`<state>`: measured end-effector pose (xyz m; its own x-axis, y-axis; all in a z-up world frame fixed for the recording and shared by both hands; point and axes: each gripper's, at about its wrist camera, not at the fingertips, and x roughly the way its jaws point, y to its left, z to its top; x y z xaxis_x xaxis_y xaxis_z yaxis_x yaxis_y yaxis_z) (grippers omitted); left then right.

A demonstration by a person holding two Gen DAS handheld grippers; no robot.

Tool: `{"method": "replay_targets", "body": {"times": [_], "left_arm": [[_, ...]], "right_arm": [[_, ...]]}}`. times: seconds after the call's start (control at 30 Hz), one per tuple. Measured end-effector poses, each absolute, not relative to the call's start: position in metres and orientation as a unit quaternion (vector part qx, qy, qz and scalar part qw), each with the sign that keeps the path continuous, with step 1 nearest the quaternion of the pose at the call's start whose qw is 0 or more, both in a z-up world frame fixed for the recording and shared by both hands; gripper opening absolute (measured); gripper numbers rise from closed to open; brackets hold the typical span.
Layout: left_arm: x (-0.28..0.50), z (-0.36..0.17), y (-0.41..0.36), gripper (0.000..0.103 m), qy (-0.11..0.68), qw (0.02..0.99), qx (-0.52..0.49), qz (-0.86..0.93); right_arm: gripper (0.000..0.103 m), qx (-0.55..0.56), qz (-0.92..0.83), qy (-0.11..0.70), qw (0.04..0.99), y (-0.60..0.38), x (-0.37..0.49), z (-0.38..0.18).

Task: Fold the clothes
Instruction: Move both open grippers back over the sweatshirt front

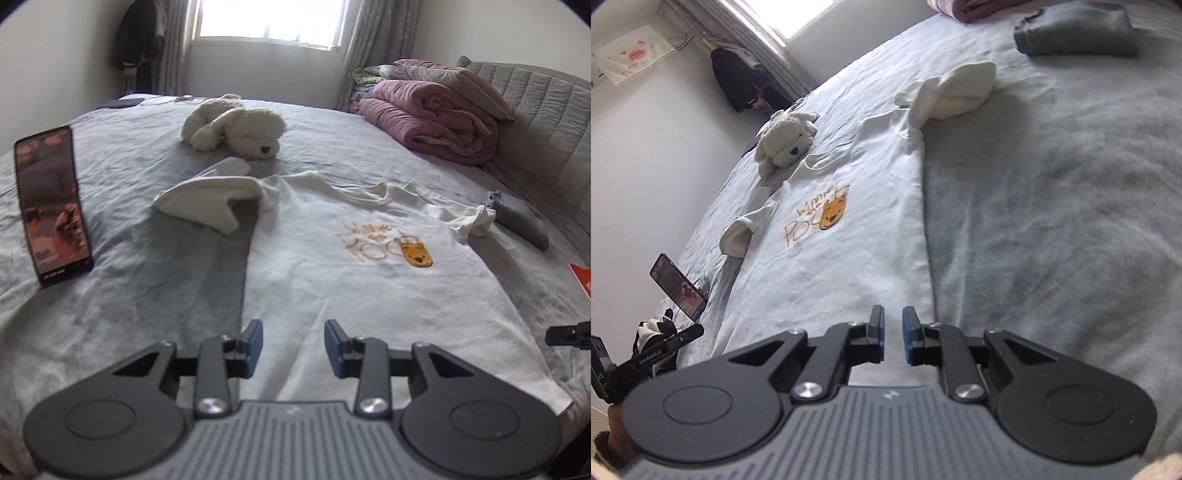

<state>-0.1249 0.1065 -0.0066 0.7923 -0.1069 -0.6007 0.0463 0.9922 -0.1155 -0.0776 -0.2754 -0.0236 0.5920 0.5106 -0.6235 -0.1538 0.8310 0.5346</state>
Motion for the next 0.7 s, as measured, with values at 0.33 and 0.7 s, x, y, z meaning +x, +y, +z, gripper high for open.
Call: {"method": "replay_targets", "body": {"times": [0.33, 0.7], "left_arm": [[-0.048, -0.035, 0.063, 0.059, 0.307, 0.950, -0.006, -0.057], [-0.032, -0.065, 0.081, 0.078, 0.310, 0.949, 0.000, -0.053]], "right_arm": [[0.044, 0.094, 0.167, 0.364, 0.911, -0.197, -0.019, -0.039], [0.044, 0.015, 0.177, 0.328, 0.928, -0.196, -0.026, -0.062]]}}
